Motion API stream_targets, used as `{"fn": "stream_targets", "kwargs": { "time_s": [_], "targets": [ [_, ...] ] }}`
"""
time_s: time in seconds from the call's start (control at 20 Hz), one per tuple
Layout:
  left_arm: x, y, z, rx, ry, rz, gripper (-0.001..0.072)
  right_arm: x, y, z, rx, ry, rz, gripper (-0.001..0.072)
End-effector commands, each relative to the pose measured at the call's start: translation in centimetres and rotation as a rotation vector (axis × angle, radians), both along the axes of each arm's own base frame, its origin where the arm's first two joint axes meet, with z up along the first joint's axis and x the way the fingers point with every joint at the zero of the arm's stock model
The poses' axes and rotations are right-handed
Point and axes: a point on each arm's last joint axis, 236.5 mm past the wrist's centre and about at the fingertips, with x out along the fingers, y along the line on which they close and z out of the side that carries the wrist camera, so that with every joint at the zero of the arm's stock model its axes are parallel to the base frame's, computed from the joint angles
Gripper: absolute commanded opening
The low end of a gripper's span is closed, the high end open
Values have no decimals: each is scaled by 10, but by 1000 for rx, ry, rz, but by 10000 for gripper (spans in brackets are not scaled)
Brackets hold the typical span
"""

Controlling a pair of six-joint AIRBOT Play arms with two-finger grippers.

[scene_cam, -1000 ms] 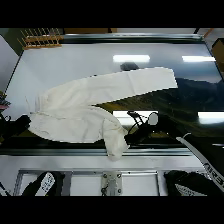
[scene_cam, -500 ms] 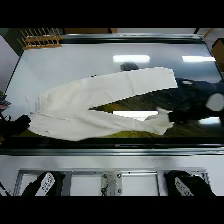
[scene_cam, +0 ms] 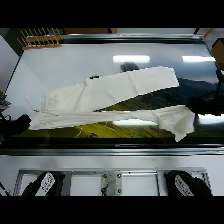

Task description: Fold the clothes and pants, and hang the long-sleeved shirts on hangers.

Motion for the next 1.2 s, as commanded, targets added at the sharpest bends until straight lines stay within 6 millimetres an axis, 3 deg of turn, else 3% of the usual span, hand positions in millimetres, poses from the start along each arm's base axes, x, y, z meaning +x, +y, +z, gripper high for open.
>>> {"fn": "stream_targets", "kwargs": {
  "time_s": [0.0, 0.05, 0.1, 0.2, 0.3, 0.45, 0.65, 0.75, 0.9, 1.15],
  "targets": [
    [0, 1, 0, 6, -1, -2, 20, 61, -7, -23, 87, -101, -106, 309],
    [0, 1, 0, 6, 0, -2, 20, 73, -8, -36, 108, -92, -115, 624],
    [0, 1, 0, 6, 0, -1, 20, 78, -10, -45, 116, -71, -122, 716],
    [0, 1, 0, 6, 0, -2, 20, 73, -16, -58, 129, -18, -139, 715],
    [0, 1, 0, 5, 0, -1, 20, 50, -15, -63, 133, 62, -113, 715],
    [0, 1, 0, 5, -1, -1, 20, -7, -25, -83, 105, 188, -148, 715],
    [0, 1, 0, 6, -1, -1, 20, -89, -41, -145, 229, 342, -446, 715],
    [0, 1, 0, 5, 0, -2, 20, -111, -44, -170, 333, 363, -580, 715],
    [0, 1, 0, 6, 0, -2, 20, -106, -50, -186, 449, 283, -732, 715],
    [0, 1, 0, 6, 0, -2, 20, -77, -46, -195, 459, 205, -731, 715]
  ]
}}
